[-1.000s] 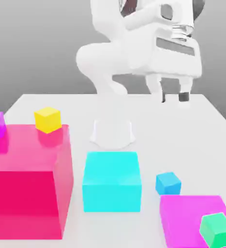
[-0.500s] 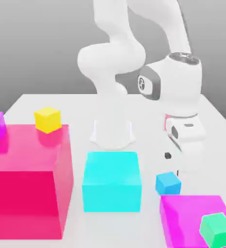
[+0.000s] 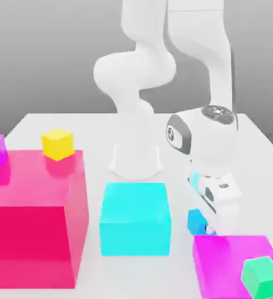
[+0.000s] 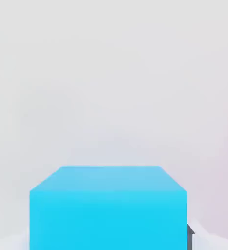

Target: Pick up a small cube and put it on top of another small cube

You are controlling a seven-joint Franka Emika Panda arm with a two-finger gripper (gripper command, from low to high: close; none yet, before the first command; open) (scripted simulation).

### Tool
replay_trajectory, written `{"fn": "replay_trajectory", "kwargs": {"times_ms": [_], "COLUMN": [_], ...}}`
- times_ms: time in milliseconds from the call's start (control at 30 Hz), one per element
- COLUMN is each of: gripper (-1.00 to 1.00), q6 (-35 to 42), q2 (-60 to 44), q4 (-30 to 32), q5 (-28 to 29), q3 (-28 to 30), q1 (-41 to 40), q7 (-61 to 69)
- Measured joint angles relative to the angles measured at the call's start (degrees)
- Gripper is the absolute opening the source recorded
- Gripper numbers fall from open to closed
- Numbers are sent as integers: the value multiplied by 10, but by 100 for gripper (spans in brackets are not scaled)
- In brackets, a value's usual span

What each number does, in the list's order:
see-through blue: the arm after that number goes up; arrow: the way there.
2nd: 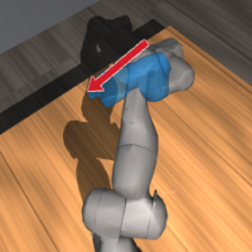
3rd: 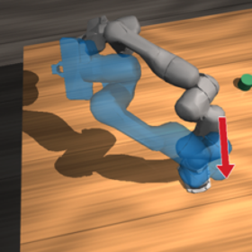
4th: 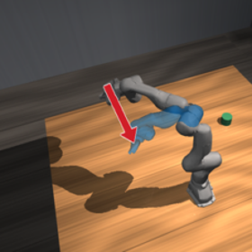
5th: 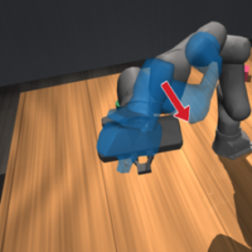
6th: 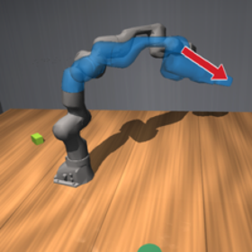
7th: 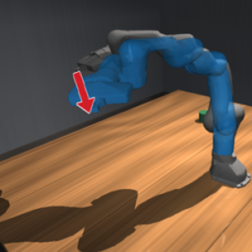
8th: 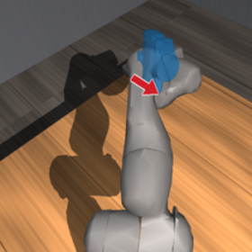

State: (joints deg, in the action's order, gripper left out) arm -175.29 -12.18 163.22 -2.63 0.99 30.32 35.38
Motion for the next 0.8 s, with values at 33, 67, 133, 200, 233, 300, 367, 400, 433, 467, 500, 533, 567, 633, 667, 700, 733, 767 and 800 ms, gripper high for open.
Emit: {"fn": "replay_trajectory", "kwargs": {"times_ms": [33, 67, 133, 200, 233, 300, 367, 400, 433, 467, 500, 533, 567, 633, 667, 700, 733, 767, 800], "gripper": [-100, -100, -100, -100, -100, -100, -100, -100, -100, -100, -100, -100, -100, -100, -100, -100, -100, -100, -100], "q6": [14, 30, 63, 98, 118, 165, 214, 239, 264, 288, 313, 338, 363, 412, 436, 460, 484, 508, 532], "q2": [17, 36, 76, 117, 137, 176, 214, 233, 252, 271, 290, 309, 328, 365, 383, 401, 419, 437, 454], "q4": [3, 6, 13, 20, 19, 10, -2, -9, -15, -22, -29, -35, -42, -55, -62, -68, -75, -81, -88], "q5": [3, 7, 17, 25, 32, 50, 65, 72, 78, 83, 87, 93, 97, 103, 106, 108, 110, 113, 115], "q3": [3, 6, 9, 10, 14, 26, 38, 43, 50, 55, 59, 67, 72, 81, 86, 89, 94, 99, 104], "q1": [2, 4, 5, 4, -1, -35, -69, -87, -105, -124, -144, -161, -180, -221, -241, -263, -284, -305, -326], "q7": [-3, -6, -13, -18, -30, -68, -110, -132, -153, -173, -192, -213, -233, -270, -289, -306, -324, -342, -359]}}
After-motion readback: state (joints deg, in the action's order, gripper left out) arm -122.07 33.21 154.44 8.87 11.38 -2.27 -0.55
